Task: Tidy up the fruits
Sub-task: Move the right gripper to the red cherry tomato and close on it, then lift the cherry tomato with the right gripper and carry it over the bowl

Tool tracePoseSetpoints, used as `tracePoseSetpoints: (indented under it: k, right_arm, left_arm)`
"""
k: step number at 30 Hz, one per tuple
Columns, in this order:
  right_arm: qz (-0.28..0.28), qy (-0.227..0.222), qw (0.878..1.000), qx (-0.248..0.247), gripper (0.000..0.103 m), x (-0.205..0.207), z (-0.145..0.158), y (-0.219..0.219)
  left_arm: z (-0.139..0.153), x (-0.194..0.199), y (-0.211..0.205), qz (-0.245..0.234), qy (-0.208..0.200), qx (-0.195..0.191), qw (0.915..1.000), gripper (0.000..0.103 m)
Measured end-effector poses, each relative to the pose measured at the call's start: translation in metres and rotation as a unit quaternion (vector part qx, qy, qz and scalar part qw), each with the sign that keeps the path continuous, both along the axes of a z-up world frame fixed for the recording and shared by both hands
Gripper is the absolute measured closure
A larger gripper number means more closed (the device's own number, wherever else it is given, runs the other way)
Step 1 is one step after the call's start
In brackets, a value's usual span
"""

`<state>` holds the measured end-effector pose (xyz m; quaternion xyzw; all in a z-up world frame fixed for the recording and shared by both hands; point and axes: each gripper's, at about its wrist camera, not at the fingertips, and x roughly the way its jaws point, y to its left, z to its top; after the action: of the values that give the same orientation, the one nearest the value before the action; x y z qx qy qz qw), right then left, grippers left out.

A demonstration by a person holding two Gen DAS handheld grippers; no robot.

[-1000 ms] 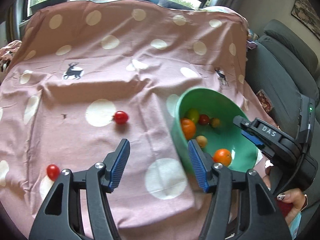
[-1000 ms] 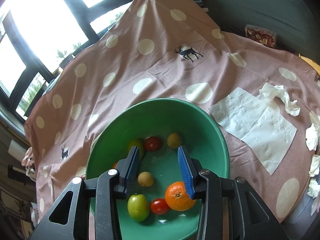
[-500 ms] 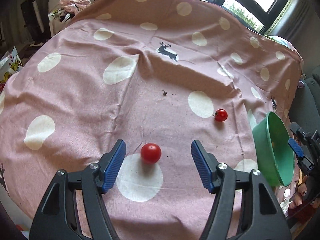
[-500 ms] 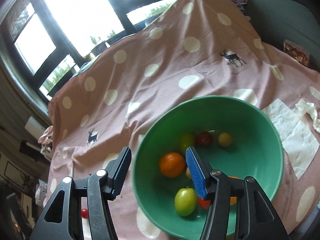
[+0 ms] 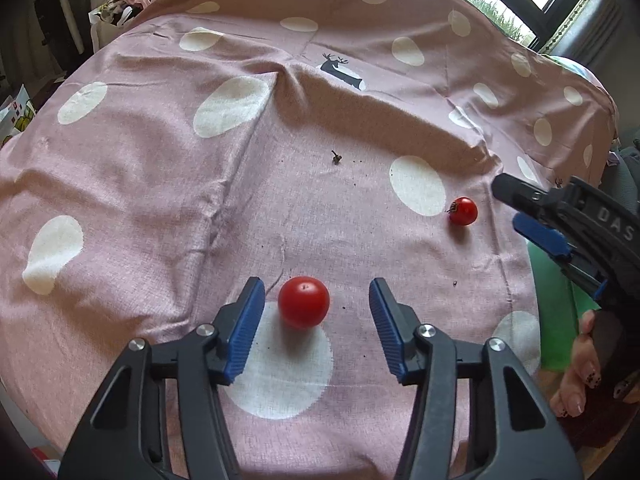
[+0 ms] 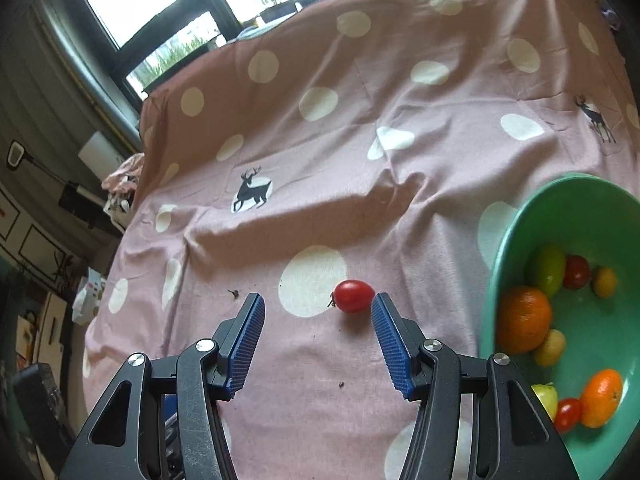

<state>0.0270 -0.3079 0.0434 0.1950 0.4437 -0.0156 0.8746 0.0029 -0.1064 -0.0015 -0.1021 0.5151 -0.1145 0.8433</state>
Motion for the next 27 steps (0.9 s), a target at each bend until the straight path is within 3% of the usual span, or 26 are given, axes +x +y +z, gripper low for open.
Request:
tracePoseSetpoints:
  k: [3,8,16,21,27]
  right_arm:
    - [0.007,0.034,0.999,-0.004,0.045,0.017,-0.019,0.005]
    - [0.006,0.041,0.996,-0.078,0.05,0.033,-0.03,0.015]
    - [0.0,0.052,0.996,-0.068,0.055,0.04,-0.045,0.008]
    - [-0.002,0.058,0.997,-0.055,0.066,0.042,-0.049,0.007]
    - [-0.005,0.059,0.998,-0.039,0.068,0.04,-0.05,0.002]
  left_arm:
    - [-0.005,0.002,-0.002,-0.001,0.006,0.005,1.0,0.054]
    - [-0.01,0.005,-0.001,0.003,0.008,0.015,0.9998,0.061]
    - [-0.013,0.006,-0.005,0.0,0.003,0.025,0.9997,0.076]
    - [-0.013,0.007,-0.005,0.003,0.003,0.022,0.9997,0.075]
    - [-0.013,0.005,-0.006,0.0,0.002,0.023,0.9997,0.076]
